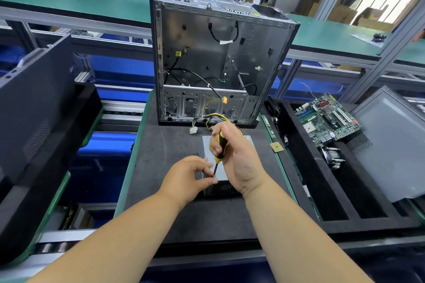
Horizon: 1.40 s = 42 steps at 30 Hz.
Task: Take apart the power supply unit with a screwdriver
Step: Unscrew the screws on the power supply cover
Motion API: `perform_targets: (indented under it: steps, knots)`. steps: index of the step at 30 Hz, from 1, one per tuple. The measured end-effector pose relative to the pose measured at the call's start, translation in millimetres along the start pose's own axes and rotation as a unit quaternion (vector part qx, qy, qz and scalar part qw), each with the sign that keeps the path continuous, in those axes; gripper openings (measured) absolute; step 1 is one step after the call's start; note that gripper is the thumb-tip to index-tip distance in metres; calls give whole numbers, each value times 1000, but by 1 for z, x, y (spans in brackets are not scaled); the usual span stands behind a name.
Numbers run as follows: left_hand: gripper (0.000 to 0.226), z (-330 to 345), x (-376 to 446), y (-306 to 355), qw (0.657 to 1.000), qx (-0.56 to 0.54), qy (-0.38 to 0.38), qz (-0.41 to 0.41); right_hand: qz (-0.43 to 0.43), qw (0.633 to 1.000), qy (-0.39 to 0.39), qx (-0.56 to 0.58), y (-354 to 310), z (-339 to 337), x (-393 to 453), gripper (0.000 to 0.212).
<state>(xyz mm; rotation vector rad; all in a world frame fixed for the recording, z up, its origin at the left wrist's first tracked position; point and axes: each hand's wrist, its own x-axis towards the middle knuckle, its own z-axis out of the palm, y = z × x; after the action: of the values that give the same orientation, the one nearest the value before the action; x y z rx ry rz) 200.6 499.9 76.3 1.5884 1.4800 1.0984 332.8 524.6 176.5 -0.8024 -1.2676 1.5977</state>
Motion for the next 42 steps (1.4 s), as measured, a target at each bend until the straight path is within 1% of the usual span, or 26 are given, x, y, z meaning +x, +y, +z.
perform_targets:
  steps: [2, 9, 11, 14, 16, 19, 21, 24, 25, 27, 31, 35, 37, 42]
  knots:
    - [20, 0, 0, 0, 1000, -2, 2, 2, 0, 1000, -1, -4, -1, -2, 0, 20]
    - [23, 0, 2, -1, 1000, 7, -4, -11, 3, 999, 20, -46, -11, -8, 3, 20]
    - [24, 0, 1, -1, 1000, 7, -4, -14, 0, 998, 38, -43, -11, -7, 4, 25]
    - [25, 0, 1, 0, 1000, 6, -5, -13, -1, 999, 51, -2, -8, -3, 5, 35]
    - [27, 0, 0, 1, 1000, 1, -3, -12, -2, 999, 49, 18, -4, 0, 5, 42]
    - [31, 0, 1, 2, 1000, 1, 1, -7, -3, 999, 37, 29, 0, 1, 4, 45]
    - [30, 0, 0, 3, 1000, 6, -1, -7, 2, 999, 26, 35, 0, 1, 3, 41]
    - [28, -1, 1, 3, 1000, 9, -4, -5, 5, 1000, 11, 17, -2, -1, 2, 20]
    - [28, 0, 1, 3, 1000, 9, -4, -5, 7, 1000, 8, 13, -2, -2, 2, 16]
    - [29, 0, 1, 4, 1000, 6, -5, -6, 7, 1000, 8, 11, -3, -3, 2, 17]
    - [30, 0, 1, 4, 1000, 8, -8, -9, 7, 999, 32, 8, -8, -6, 1, 17]
    - [36, 0, 0, 4, 1000, 6, -3, -9, 3, 998, 62, 10, -11, -10, -1, 23]
    - [35, 1, 0, 4, 1000, -1, -2, -7, -6, 998, 56, 19, -12, -10, 0, 20]
    - [34, 1, -1, 3, 1000, 4, 2, 0, -14, 999, 8, 41, -6, -6, 0, 24]
